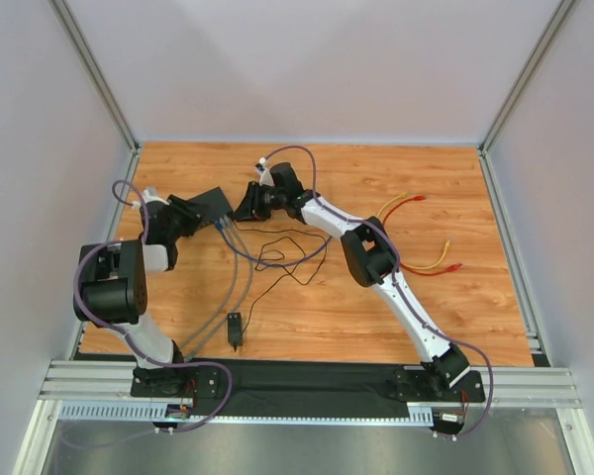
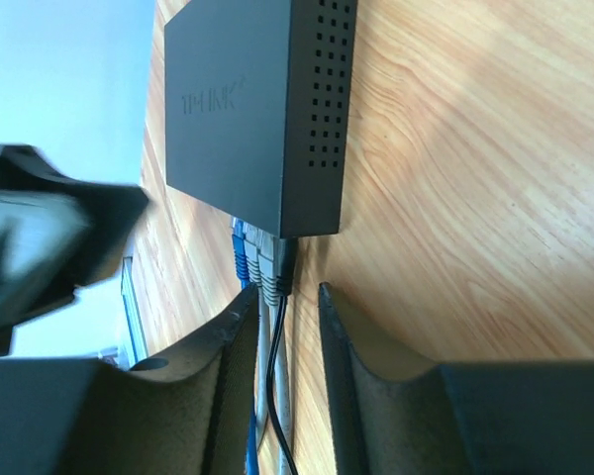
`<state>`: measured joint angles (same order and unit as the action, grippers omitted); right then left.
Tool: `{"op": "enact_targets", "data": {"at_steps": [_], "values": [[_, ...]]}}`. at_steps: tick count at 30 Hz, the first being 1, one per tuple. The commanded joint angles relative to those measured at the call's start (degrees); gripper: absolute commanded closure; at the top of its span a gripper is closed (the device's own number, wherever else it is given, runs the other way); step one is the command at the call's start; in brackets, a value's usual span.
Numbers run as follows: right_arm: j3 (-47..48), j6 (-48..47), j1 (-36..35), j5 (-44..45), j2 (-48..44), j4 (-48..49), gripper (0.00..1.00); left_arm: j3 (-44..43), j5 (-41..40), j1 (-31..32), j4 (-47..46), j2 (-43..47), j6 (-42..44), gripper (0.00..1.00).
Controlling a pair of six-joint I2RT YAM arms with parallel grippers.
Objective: Pull the plug from the switch port
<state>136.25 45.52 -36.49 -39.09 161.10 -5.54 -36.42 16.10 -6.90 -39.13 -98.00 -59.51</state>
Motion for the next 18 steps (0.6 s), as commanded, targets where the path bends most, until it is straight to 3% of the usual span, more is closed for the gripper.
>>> {"op": "enact_targets", "data": {"at_steps": [1, 9, 15, 18], "values": [[1.75, 2.56, -0.51, 0.16, 1.50, 1.76, 0.69, -3.91, -1.51, -0.31, 8.63, 1.15, 7.30, 0.53], [4.38, 5.72, -0.51, 0.68, 3.70, 3.52, 0.71, -7.61, 3.50, -0.05, 9.07, -3.26, 9.84, 0.55], [5.44, 6.69, -0.78, 2.09, 4.67, 3.70, 0.76, -14.46, -1.75, 2.23, 24.34, -2.38, 19.67, 0.49], [5.00, 7.04, -0.78, 3.41, 4.40, 3.96, 0.80, -14.99, -3.96, 3.11, 25.16, -1.94, 19.87, 0.49]]}}
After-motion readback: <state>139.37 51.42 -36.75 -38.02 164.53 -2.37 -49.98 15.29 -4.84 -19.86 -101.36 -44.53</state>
